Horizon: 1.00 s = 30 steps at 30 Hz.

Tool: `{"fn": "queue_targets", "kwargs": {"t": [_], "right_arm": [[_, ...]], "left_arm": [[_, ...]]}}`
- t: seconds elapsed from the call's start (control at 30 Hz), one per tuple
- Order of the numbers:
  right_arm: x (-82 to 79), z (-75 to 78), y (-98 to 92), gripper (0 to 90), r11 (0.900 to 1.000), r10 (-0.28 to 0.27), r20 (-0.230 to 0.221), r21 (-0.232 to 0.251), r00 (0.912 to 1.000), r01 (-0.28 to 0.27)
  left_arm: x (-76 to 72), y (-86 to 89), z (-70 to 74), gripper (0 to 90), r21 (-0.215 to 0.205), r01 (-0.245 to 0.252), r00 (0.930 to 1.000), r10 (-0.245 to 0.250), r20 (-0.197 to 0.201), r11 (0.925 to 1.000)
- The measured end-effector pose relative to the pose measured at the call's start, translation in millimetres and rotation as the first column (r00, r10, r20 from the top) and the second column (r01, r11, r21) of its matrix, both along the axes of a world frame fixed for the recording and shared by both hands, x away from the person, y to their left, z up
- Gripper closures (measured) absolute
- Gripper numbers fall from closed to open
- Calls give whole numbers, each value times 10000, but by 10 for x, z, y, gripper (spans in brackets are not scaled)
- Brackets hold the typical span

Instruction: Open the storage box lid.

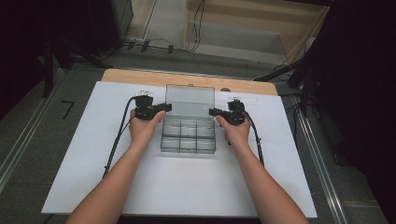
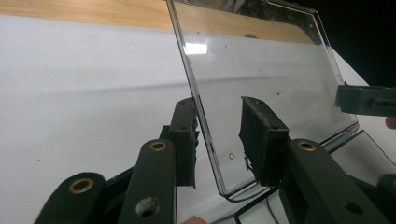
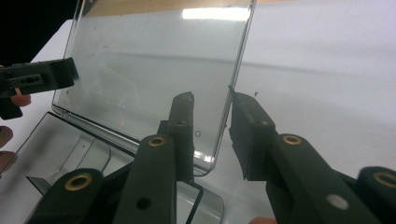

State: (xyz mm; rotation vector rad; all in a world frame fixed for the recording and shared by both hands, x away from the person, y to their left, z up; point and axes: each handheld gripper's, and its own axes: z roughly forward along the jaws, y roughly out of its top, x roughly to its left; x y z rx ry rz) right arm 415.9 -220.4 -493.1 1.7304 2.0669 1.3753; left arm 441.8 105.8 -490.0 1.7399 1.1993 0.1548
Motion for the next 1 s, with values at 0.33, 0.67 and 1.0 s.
{"fn": "queue_targets", "kwargs": {"t": [0.33,0.67,1.0], "right_arm": [[8,-63,29,629,9993,15,-294,-360,9996,-25],[16,-85,16,592,9998,94,-335,-151,9994,-99],[-84,73,-40,294,9987,277,401,-440,9988,-259]], "left_arm": [[-19,-63,-67,604,1131,5,10000,-14,79,9936],[-16,-55,-73,538,943,171,9998,-167,-52,9954],[-196,15,161,212,784,417,9937,-495,1006,9960]]}}
